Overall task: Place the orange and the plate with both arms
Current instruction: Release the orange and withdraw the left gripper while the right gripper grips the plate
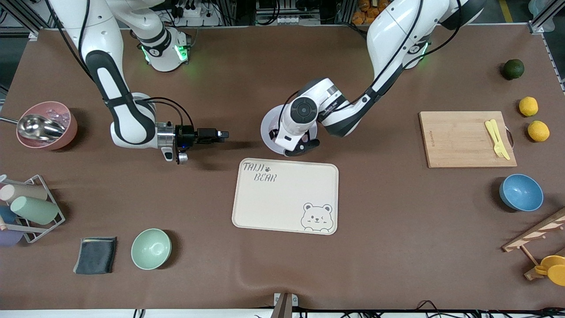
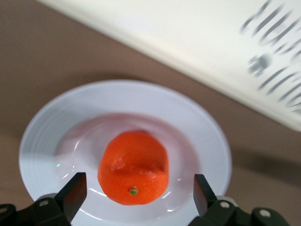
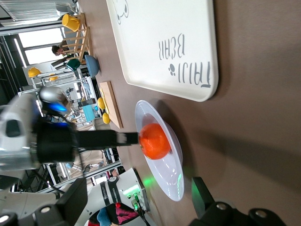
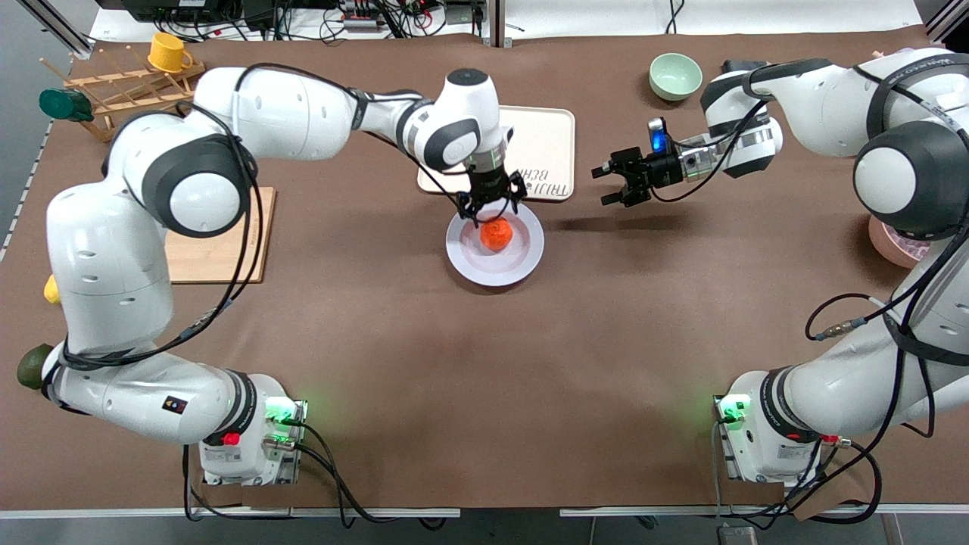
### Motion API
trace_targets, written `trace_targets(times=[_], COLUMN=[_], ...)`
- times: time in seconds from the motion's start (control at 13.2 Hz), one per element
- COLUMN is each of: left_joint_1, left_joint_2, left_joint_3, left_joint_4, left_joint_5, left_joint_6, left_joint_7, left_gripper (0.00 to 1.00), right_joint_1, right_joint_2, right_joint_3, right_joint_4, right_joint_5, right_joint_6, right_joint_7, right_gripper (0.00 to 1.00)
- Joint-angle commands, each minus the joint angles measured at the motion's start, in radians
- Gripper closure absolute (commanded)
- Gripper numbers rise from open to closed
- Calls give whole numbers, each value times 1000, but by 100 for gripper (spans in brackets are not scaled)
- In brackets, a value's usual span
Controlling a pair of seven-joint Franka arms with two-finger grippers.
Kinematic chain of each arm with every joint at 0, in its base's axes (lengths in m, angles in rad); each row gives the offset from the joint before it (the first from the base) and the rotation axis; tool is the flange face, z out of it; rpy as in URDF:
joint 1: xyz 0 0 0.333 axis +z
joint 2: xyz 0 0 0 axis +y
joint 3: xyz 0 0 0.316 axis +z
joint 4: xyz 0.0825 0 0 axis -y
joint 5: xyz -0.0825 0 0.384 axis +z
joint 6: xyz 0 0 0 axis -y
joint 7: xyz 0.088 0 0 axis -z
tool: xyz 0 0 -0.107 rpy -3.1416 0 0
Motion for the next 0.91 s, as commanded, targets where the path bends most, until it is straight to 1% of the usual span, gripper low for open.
trace_targets(times=[0.0,0.15,0.3,0.45,0.53,0.68,0.83], left_joint_1=[58,149,236,314,360,433,486], left_joint_2=[-172,-253,-314,-357,-371,-396,-419], left_joint_3=[4,1,1,1,1,-2,-2], left_joint_4=[-14,-3,17,58,94,170,216], left_joint_5=[69,103,103,103,103,103,101], left_joint_6=[-54,-73,-120,-206,-260,-379,-471], left_joint_7=[-28,-2,74,200,260,364,452], left_gripper=[0,0,0,0,0,0,0], right_joint_1=[73,109,144,182,196,231,262], right_joint_2=[6,6,8,15,26,55,81], right_joint_3=[-4,-4,-4,-4,-4,-4,-4], right_joint_4=[-18,-18,-18,-17,-17,-12,-9], right_joint_5=[97,137,159,206,229,302,381], right_joint_6=[54,69,112,140,154,160,163], right_joint_7=[-59,-59,-59,-62,-76,-131,-186], right_gripper=[9,11,12,12,12,13,16])
